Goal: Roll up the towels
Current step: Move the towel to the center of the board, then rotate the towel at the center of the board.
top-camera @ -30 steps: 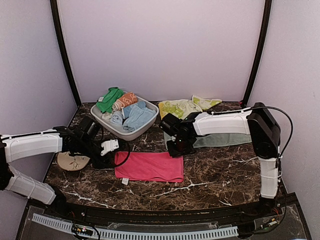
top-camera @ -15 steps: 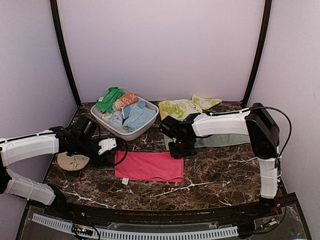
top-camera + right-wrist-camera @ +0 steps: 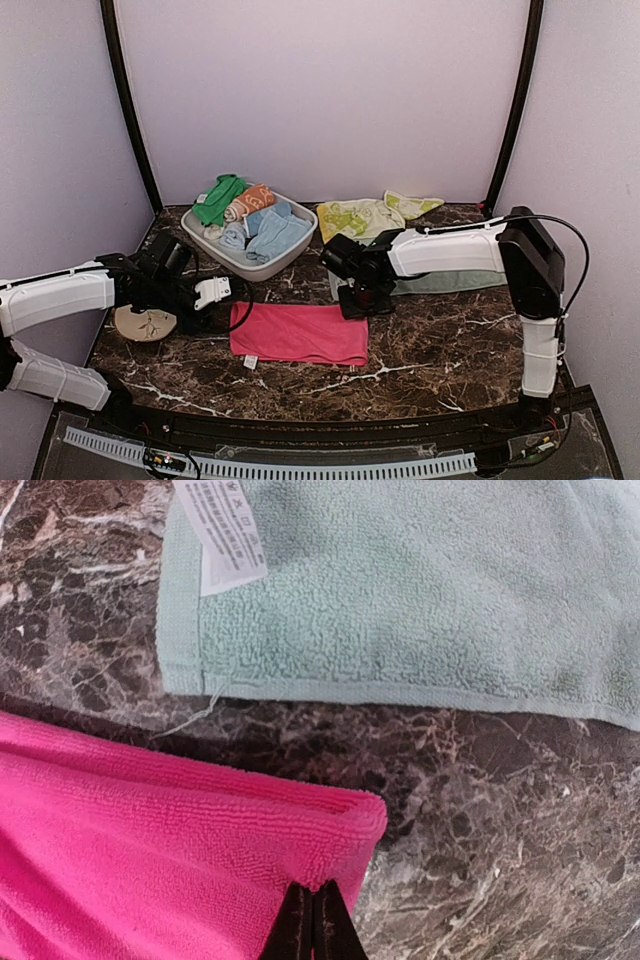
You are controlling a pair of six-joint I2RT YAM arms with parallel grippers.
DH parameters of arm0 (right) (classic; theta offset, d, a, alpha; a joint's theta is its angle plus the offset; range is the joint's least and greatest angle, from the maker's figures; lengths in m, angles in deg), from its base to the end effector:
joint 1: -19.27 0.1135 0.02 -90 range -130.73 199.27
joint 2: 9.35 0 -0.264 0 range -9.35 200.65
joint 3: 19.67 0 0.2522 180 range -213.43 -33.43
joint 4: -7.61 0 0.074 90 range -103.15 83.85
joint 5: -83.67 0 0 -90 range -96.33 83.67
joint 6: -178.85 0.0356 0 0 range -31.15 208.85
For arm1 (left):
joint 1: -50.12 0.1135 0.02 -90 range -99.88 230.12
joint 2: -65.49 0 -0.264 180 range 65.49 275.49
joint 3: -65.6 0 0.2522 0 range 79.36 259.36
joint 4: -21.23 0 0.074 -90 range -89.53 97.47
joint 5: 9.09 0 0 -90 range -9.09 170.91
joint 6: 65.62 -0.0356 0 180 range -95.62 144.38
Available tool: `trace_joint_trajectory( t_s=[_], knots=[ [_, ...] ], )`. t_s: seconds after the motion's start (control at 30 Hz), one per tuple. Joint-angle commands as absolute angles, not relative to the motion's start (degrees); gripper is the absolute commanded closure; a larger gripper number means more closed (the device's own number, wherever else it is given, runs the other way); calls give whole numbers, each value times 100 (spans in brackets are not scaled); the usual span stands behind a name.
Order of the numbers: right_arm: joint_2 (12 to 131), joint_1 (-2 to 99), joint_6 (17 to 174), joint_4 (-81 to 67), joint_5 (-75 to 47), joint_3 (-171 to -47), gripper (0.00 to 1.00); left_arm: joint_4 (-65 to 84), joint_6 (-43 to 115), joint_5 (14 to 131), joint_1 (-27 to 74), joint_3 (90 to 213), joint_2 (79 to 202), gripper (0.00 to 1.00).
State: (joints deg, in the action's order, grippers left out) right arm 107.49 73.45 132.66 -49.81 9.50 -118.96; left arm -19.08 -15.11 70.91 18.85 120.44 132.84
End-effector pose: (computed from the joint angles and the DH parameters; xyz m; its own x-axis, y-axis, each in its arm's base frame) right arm 0.2465 0.3249 0.1685 -0.9193 -0.1356 -0.3695 -0.1418 0.9898 -0.0106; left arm 0.1938 -0.1249 0.2156 -0.1434 0.8198 -0.5544 0.8968 0.3446 0.2775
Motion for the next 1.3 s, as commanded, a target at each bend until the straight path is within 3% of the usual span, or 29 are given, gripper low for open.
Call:
trace_joint_trajectory(
  t_s=[0.0,0.23,0.43,0.53,0.87,1.07,1.27],
  knots=[
    [9994,7219,13302,-4545,672,-11329,100,-2013,-1601,7147,1918,11944,13167,51],
    [8816,6767,13486,-2589,-371,-9100,100,-2048,-1635,7179,1925,11953,13172,51],
    [8602,6539,13564,-2036,-619,-7948,100,-2037,-1633,7053,1930,12051,13268,51],
    [8638,6523,13458,-2373,-442,-8050,99,-2072,-1633,6829,1921,12282,13402,51],
    [8092,6509,12981,-3447,-263,-9316,81,-1703,-1308,6197,1116,13282,14651,50],
    [9071,6553,12881,-3034,-628,-9235,86,-1092,-1230,6483,524,13346,15480,53],
    [8927,6568,12992,-2710,-662,-8375,92,-871,-1542,7099,402,13153,15916,56]
  ],
)
